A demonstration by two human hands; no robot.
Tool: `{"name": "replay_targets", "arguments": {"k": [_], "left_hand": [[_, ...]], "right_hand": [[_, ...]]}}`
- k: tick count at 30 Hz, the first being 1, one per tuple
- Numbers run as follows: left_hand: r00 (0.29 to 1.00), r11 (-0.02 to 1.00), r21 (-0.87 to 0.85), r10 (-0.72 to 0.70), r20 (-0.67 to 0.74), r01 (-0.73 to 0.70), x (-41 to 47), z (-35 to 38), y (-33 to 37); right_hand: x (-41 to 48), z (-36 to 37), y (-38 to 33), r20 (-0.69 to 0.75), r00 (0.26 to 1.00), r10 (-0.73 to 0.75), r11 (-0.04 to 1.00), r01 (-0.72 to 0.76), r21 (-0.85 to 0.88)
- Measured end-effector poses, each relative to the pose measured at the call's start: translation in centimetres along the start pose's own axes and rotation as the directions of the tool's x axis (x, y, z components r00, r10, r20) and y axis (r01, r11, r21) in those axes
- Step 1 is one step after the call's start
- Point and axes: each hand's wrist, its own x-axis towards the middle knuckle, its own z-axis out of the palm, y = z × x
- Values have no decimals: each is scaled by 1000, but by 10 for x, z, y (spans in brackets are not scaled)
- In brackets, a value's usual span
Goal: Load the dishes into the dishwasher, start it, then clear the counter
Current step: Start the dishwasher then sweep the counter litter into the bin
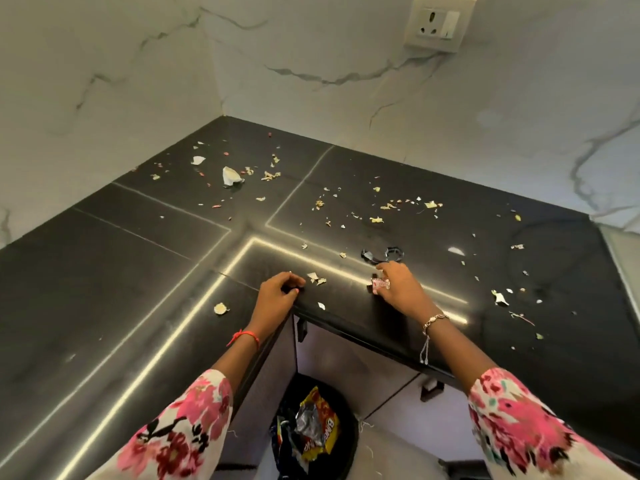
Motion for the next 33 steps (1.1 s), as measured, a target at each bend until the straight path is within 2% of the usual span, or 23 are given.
{"name": "replay_targets", "arguments": {"k": [4, 11, 14, 17, 22, 26, 29, 33], "left_hand": [[1000, 998, -51, -19, 20, 20, 2, -1, -5], [993, 986, -127, -96, 72, 105, 12, -6, -8], [986, 971, -175, -155, 68, 165, 19, -7, -6], [980, 955, -222, -191, 52, 198, 32, -10, -4], [977, 958, -202, -210, -21, 202, 57, -17, -2], [968, 958, -186, -236, -89, 216, 89, -23, -2], [963, 967, -157, -226, -144, 203, 115, -31, -1], [947, 985, 17, -159, -277, 171, 159, -57, -7]], "right_hand": [[6, -7, 0, 42, 996, 82, 995, -84, 62], [23, -21, -1, -66, 989, 136, 973, -121, 195], [33, -18, 0, -73, 991, 116, 984, -105, 145], [46, -15, 3, 35, 993, 112, 993, -111, -28], [73, -27, 9, 207, 971, 122, 991, -109, -75], [97, -35, 7, 307, 948, 88, 995, -98, 17], [123, -39, 2, 236, 970, 58, 986, -93, 139], [167, -41, -32, 89, 994, 56, 919, -86, 385]]}}
